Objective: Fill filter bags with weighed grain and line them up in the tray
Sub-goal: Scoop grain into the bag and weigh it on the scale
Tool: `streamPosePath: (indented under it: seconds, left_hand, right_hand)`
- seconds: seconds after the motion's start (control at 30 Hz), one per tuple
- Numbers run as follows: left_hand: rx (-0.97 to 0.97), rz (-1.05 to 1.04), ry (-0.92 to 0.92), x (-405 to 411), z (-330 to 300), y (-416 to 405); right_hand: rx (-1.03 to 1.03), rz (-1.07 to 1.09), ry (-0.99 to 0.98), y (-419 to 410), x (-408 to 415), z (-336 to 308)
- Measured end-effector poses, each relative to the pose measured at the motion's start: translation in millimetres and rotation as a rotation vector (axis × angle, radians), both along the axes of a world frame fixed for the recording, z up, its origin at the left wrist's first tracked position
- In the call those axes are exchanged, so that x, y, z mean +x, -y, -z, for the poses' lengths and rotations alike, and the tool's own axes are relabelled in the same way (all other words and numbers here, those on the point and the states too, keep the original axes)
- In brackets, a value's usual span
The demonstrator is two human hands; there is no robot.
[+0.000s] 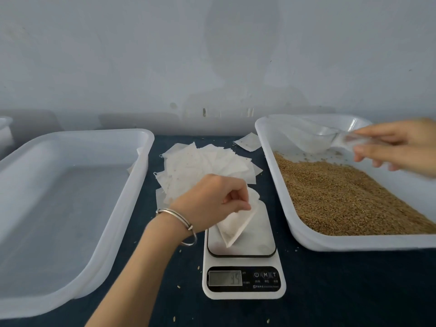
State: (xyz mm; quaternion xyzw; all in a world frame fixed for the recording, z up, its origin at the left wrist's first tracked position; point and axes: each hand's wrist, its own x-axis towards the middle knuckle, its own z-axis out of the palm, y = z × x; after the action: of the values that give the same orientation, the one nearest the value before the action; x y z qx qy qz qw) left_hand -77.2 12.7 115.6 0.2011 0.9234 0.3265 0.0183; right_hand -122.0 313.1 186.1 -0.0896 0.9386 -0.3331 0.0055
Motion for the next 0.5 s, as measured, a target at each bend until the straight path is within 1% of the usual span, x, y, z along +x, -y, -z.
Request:
streamPosePath:
  seconds: [0.13, 0.23, 0.27, 0.33, 0.4, 0.5]
  left_hand:
    - [-0.078, 0.016, -0.027, -3, 15, -18]
    - [-0.018, 0.003, -0.055, 1, 23, -21]
    - [0.040, -0.010, -0.070, 4, 25, -20]
    - [0.229, -0.087, -0.133, 10, 27, -14]
    - [0.422, -0.214, -0.230, 17, 29, -4]
    - [0.631, -0.430, -0.388, 27, 33, 13]
  right_hand:
    - [-0.080, 0.113, 0.097, 9, -11, 43]
    - [-0.137, 0.174, 0.132, 12, -13, 66]
    - [-0.133, 0.183, 0.133, 12, -13, 71]
    - [-0.125, 0.193, 0.127, 9, -12, 77]
    - [-0.128, 0.190, 0.118, 5, -11, 79]
    - [-0.138, 0.199, 0.106, -4, -9, 80]
